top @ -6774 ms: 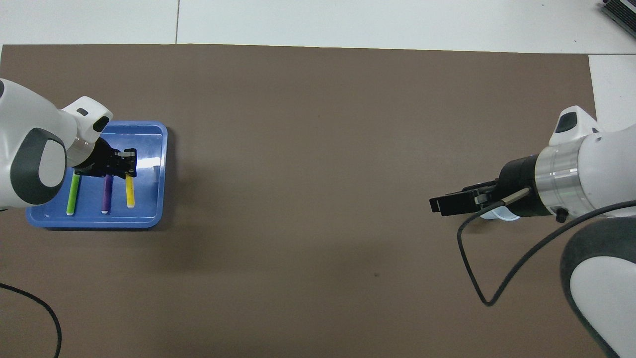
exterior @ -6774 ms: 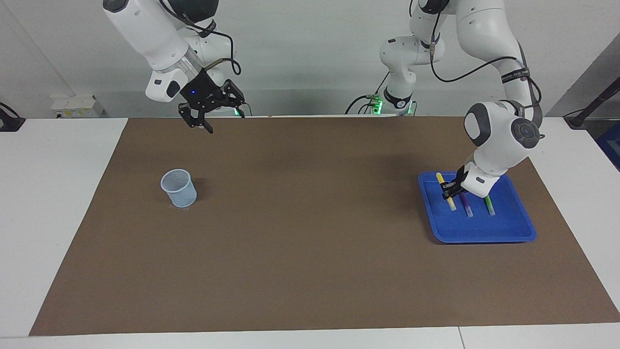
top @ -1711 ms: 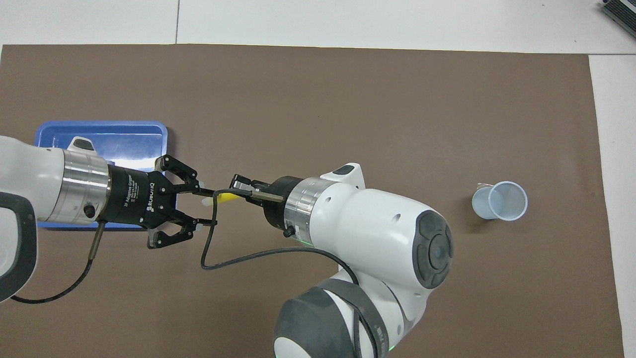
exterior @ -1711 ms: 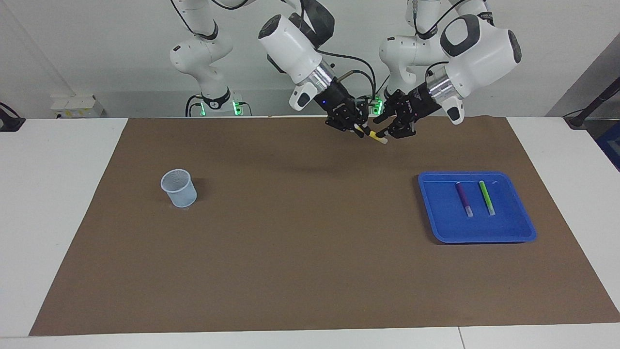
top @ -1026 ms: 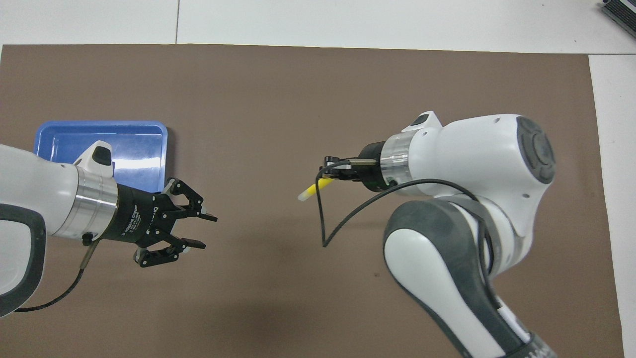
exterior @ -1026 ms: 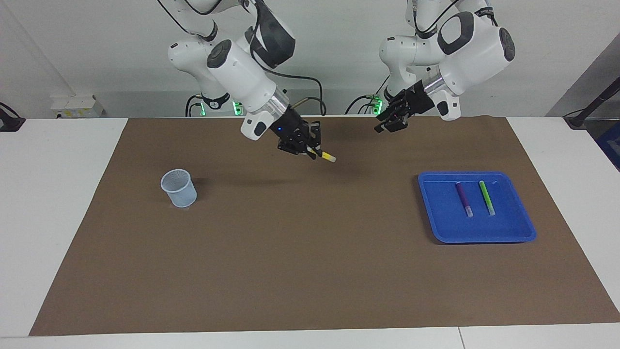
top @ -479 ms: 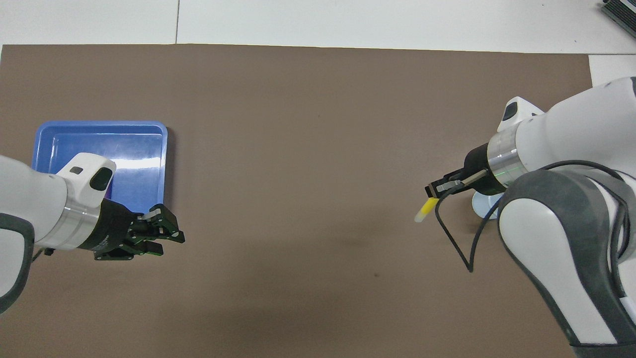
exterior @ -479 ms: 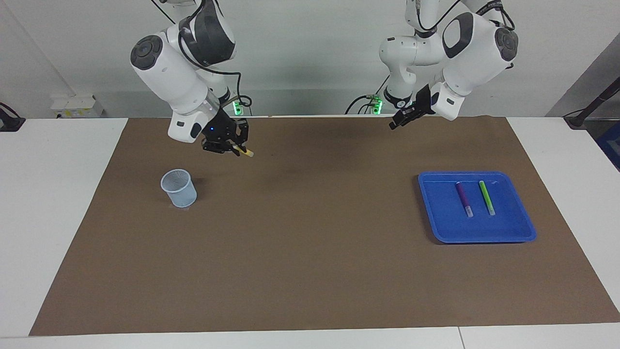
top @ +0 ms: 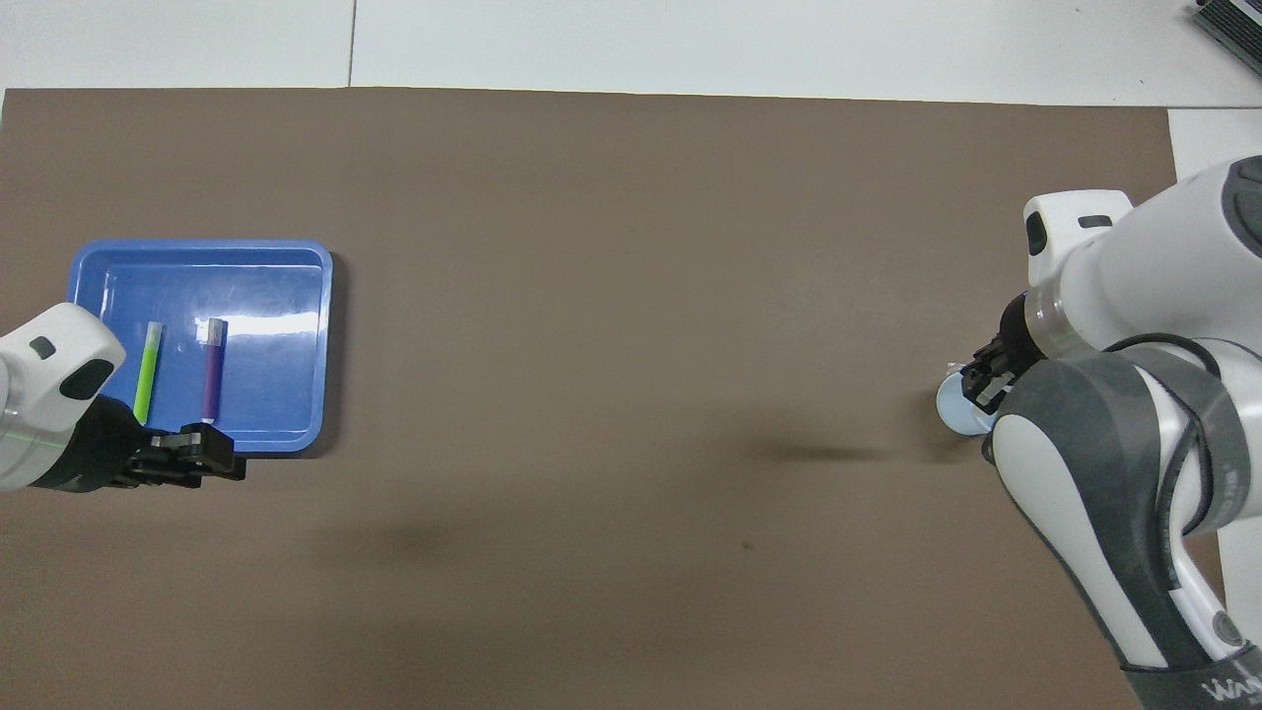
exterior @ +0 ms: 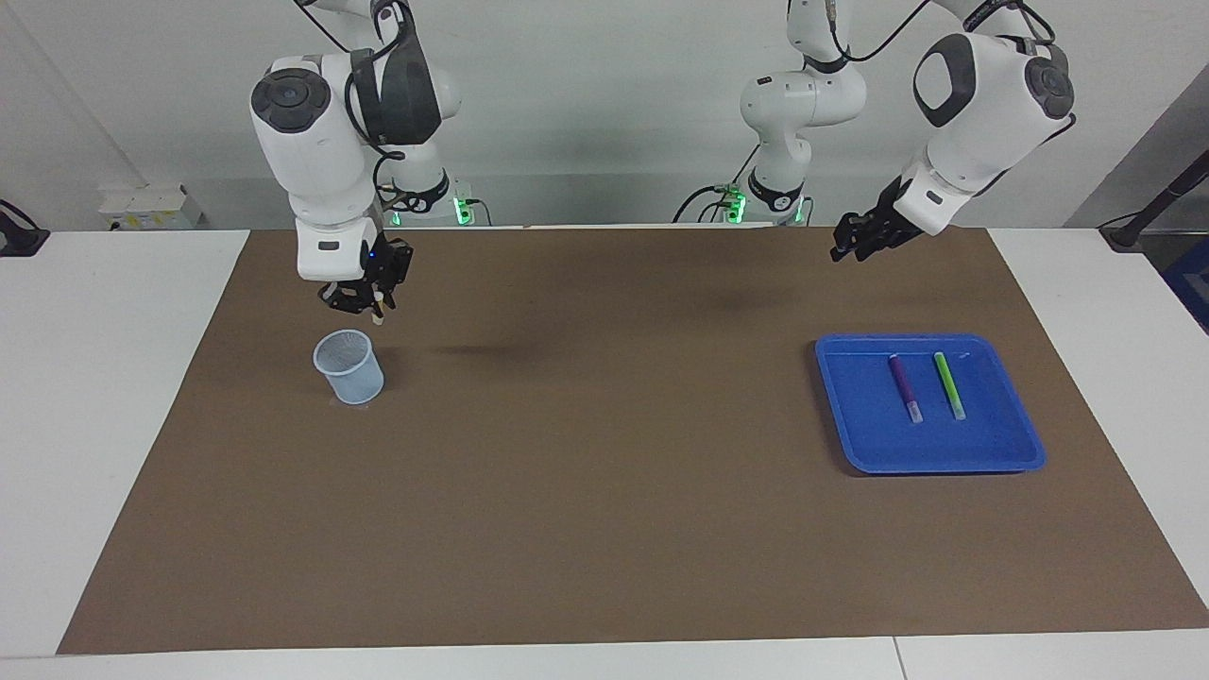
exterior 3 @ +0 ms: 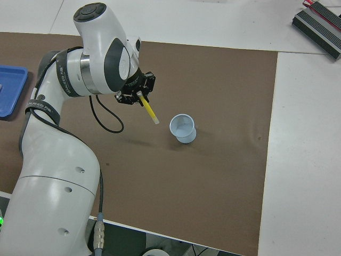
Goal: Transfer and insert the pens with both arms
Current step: 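Lower the yellow pen into the white cup with the right gripper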
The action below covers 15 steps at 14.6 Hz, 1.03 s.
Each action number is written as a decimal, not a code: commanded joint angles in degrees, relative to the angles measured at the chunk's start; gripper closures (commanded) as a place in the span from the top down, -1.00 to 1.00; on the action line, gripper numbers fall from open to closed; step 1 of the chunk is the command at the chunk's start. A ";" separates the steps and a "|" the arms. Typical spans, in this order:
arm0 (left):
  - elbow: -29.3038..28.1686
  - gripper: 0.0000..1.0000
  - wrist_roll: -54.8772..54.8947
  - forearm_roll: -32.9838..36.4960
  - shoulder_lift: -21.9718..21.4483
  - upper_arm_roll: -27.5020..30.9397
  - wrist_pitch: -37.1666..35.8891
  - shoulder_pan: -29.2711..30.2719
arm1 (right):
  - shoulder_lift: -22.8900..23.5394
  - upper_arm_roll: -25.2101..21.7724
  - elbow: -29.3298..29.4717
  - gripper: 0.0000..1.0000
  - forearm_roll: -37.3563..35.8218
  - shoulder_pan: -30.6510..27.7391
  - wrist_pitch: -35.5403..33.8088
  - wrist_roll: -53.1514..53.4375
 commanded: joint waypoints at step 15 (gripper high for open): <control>-0.82 0.09 10.72 9.60 16.63 -0.23 27.08 7.23 | -5.57 0.76 -21.77 -1.00 3.19 -10.91 22.09 -8.71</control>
